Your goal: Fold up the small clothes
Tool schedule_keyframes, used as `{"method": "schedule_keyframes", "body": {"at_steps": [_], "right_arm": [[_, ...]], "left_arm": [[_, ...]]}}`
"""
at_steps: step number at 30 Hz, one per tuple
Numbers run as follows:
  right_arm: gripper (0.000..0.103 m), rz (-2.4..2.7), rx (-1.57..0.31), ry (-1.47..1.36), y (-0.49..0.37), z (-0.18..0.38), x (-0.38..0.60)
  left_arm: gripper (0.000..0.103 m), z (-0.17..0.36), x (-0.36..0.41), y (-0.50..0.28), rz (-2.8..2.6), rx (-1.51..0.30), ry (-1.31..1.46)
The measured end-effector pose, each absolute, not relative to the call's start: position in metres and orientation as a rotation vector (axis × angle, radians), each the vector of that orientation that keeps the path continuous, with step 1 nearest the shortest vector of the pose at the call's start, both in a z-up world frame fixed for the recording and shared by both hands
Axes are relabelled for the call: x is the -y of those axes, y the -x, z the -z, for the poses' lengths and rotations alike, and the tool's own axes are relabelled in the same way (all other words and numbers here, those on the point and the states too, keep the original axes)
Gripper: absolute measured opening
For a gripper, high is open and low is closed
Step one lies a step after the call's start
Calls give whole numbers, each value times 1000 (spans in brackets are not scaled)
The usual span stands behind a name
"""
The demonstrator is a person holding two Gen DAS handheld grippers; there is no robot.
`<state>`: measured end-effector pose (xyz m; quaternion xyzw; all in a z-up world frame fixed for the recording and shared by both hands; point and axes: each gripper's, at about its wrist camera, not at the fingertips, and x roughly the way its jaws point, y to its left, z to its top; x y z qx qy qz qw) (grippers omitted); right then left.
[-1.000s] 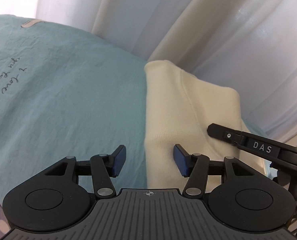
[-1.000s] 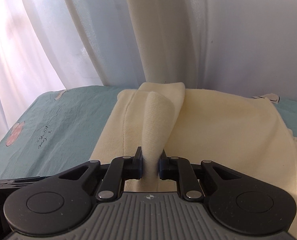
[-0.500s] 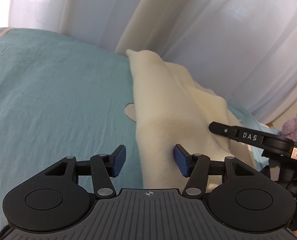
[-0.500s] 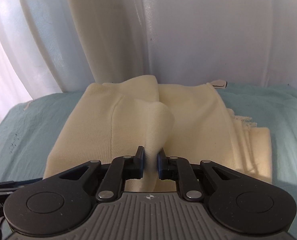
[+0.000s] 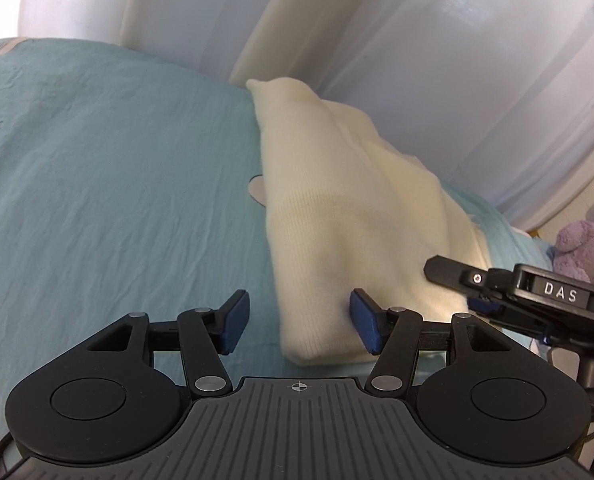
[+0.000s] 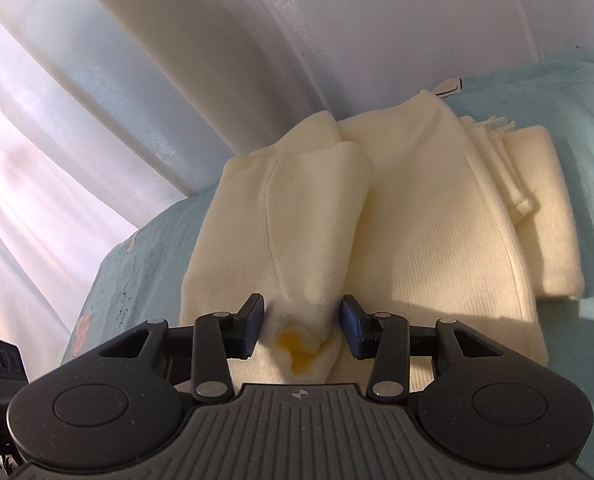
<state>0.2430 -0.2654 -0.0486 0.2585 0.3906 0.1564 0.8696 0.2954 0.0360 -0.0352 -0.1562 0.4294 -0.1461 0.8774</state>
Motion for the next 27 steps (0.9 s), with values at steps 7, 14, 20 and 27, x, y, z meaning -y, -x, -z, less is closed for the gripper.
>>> {"method": "schedule_keyframes", "body": {"at_steps": [7,14,20,27], "right_arm": [[12,-334,-824,-571,-240,54,255],[11,-302,-880,-729,-241,72,279],[37,-352,-820,-572,-251,40,271],[38,-361,-883,-780,-317,62,290]], "left_arm": [[61,31,-36,-289,292,-902,329],[61,28,-43,-289,263,-890,334],[61,27,-51,-291,252,-892,353],[61,25,-48,-316,270,-888,380]]}}
